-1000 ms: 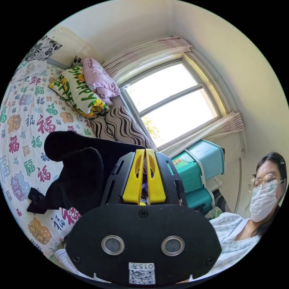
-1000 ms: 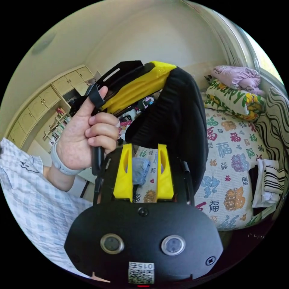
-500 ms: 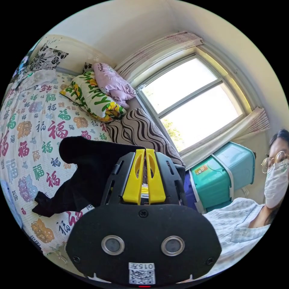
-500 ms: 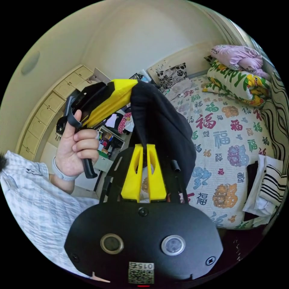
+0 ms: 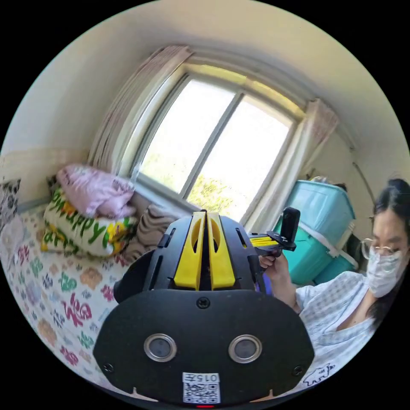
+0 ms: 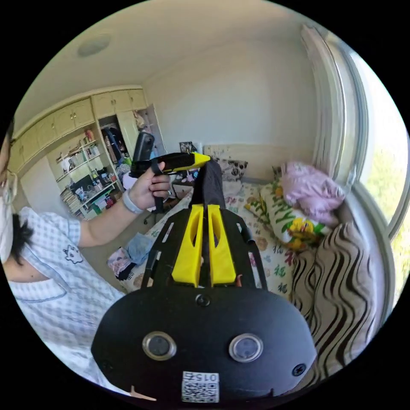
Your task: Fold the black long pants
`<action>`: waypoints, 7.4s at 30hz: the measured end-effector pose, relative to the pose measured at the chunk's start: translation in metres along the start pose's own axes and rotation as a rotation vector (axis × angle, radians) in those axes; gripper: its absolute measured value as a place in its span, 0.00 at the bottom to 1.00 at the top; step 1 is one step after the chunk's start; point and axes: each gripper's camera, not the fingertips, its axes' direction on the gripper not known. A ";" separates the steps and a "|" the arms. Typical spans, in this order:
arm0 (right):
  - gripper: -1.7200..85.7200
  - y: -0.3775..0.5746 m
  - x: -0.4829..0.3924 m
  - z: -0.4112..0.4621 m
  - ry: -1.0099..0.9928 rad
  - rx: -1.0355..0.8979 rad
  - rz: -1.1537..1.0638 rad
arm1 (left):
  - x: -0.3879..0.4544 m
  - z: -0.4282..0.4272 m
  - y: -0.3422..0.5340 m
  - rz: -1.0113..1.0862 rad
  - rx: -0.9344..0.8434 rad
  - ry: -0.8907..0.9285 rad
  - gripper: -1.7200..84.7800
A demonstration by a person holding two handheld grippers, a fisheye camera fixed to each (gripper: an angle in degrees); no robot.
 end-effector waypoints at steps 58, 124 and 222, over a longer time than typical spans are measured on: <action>0.02 0.352 0.097 0.885 -0.705 -0.875 1.138 | -0.588 -0.044 0.721 -1.146 0.022 -0.451 0.01; 0.02 -0.150 -0.046 1.183 -0.401 -1.434 -0.682 | -0.570 0.047 0.803 -0.769 -0.426 -0.290 0.02; 0.06 -0.192 0.915 0.444 -0.220 -1.122 0.320 | -0.534 0.431 0.132 -0.652 -0.979 -0.654 0.04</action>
